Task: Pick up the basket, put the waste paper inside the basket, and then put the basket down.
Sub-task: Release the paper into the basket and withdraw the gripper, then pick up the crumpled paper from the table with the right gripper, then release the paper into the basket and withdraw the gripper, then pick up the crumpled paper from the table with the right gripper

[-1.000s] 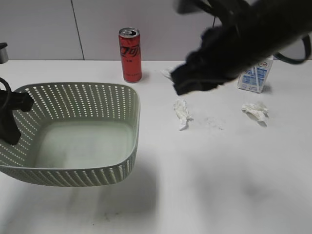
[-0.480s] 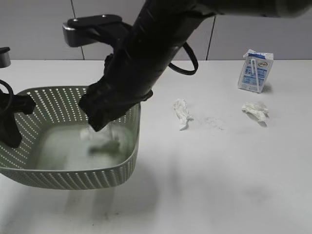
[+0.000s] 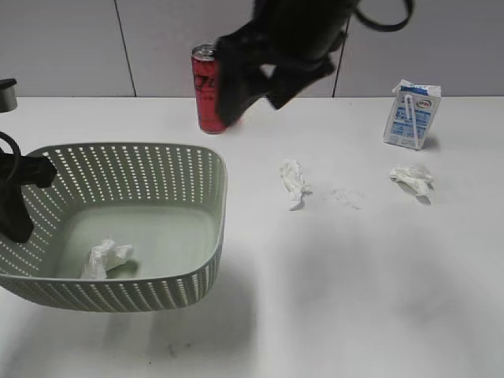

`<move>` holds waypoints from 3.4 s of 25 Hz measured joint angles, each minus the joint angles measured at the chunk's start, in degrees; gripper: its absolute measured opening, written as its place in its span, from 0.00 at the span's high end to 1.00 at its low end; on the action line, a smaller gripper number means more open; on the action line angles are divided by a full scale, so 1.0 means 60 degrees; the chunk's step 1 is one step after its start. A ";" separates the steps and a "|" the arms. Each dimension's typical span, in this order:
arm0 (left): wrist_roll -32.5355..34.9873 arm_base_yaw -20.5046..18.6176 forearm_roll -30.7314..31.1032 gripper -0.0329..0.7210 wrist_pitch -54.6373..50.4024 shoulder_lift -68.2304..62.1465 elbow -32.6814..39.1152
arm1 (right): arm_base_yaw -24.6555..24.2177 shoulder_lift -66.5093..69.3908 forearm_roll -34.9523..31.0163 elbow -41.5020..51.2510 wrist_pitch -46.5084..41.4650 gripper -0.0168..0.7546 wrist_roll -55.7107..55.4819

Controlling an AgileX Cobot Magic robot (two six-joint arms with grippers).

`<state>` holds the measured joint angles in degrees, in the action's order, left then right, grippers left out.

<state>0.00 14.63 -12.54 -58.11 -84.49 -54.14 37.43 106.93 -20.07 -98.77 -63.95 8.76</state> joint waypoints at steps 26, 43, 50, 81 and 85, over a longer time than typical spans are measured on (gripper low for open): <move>0.0000 0.0000 -0.0038 0.95 0.0013 0.0000 0.0000 | -0.4850 0.3144 0.3345 0.1743 0.3296 0.24 -0.2437; 0.0000 0.0000 -0.0138 0.95 0.0085 -0.0004 0.0000 | -0.4211 0.2035 0.3523 0.1753 0.2764 0.93 -0.2610; 0.0000 0.0000 -0.0138 0.95 0.0085 -0.0004 0.0000 | -0.1179 -0.0234 0.2259 0.1753 0.2549 0.93 -0.0959; 0.0000 -0.0224 0.0197 0.95 -0.0449 -0.0004 0.0000 | 0.0220 0.0249 0.5397 -0.0311 0.1644 0.26 -0.3285; 0.0000 -0.0491 0.0278 0.95 -0.0449 -0.0004 0.0000 | -0.1099 0.1215 0.4150 -0.0323 0.1664 0.27 -0.3336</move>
<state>0.00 11.68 -10.88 -60.80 -84.51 -54.14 30.84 114.22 4.83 -100.71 -53.97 -11.26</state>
